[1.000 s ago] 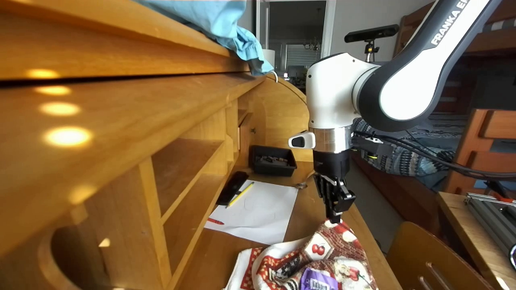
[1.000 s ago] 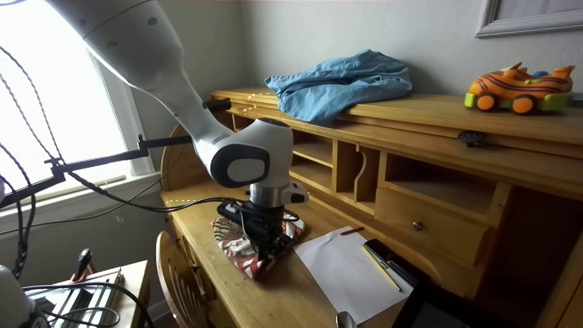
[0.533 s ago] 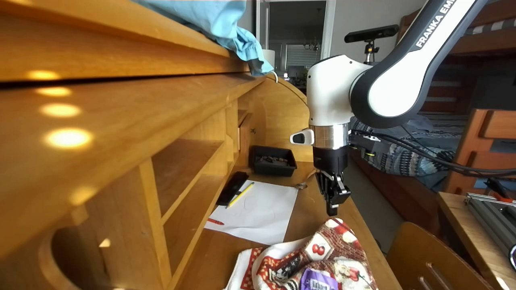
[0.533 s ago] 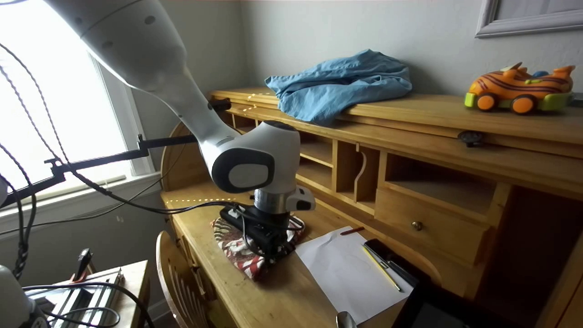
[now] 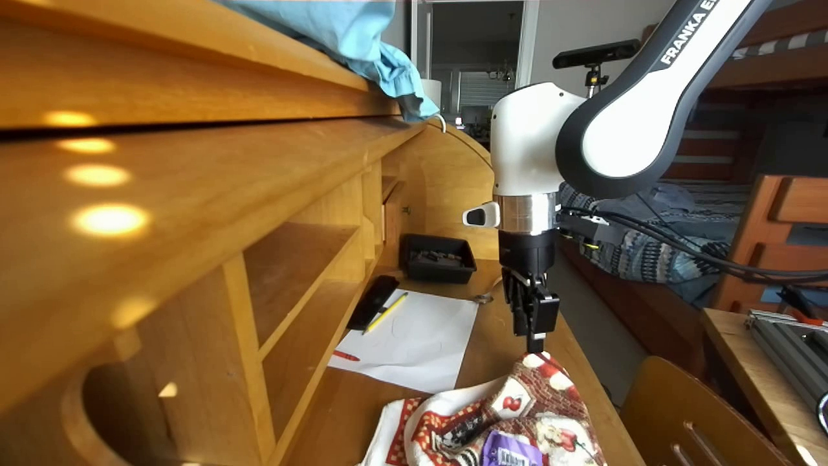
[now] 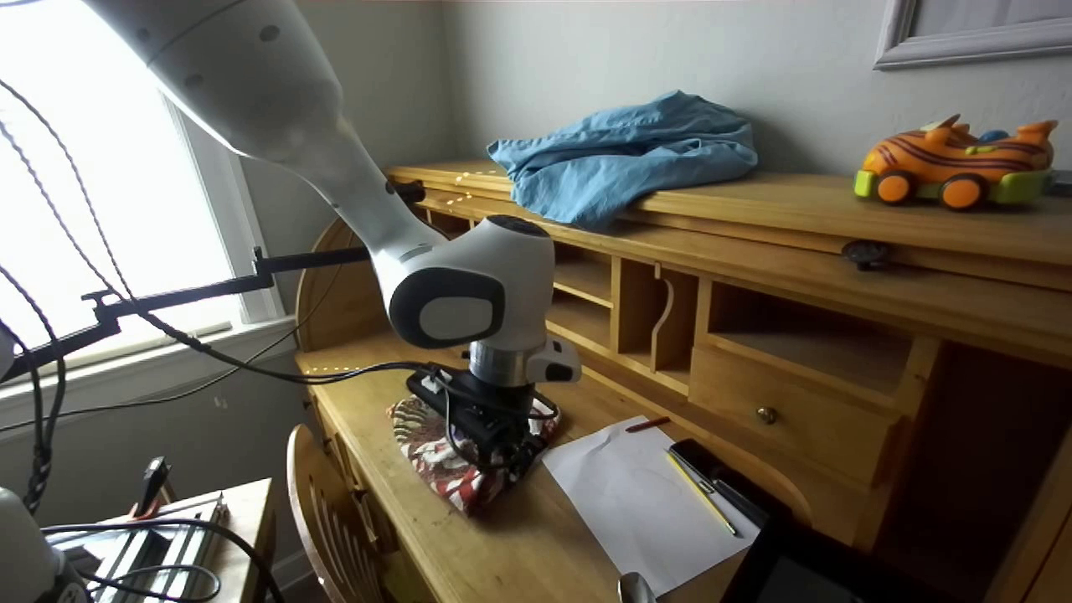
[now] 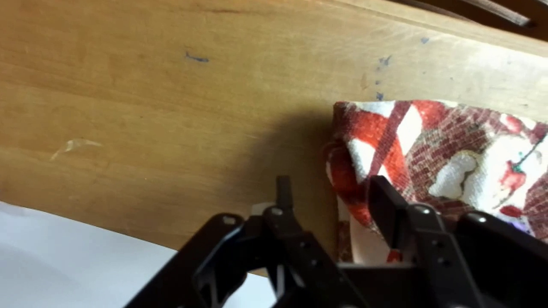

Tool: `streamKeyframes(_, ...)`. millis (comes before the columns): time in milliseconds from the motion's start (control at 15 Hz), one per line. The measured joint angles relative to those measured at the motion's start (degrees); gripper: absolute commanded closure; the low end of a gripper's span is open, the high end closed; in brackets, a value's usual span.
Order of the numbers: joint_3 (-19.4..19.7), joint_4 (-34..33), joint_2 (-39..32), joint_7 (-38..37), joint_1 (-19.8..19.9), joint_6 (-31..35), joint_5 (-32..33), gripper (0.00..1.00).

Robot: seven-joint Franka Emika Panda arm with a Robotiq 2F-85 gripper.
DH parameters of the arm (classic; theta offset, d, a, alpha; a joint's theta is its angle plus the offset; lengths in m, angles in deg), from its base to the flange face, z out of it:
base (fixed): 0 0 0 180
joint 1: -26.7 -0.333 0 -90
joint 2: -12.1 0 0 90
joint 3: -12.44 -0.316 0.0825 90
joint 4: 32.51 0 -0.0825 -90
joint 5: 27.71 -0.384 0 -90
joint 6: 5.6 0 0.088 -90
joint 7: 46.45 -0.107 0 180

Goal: Put the purple object on the cloth then move the cloth to the right and cover the purple object

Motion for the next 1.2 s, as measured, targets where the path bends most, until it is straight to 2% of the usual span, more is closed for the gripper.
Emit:
streamKeyframes(133, -0.4, -0.3, 0.0, 0.0, -0.1, -0.2, 0.0, 0.03)
streamKeyframes(200, -0.6, -0.4, -0.1, 0.0, -0.2, -0.4, 0.0, 0.01)
streamKeyframes(600, -2.0, -1.8, -0.9, 0.1, -0.7, -4.4, 0.0, 0.0)
streamKeyframes(667, -2.3, -2.0, -1.2, 0.1, -0.8, -5.1, 0.0, 0.22)
streamKeyframes(800, -2.4, -2.6, -1.8, 0.1, -1.3, -6.0, 0.0, 0.34)
streamKeyframes(1200, -2.1, -3.0, -2.6, 0.0, -2.1, -6.0, 0.6, 0.78)
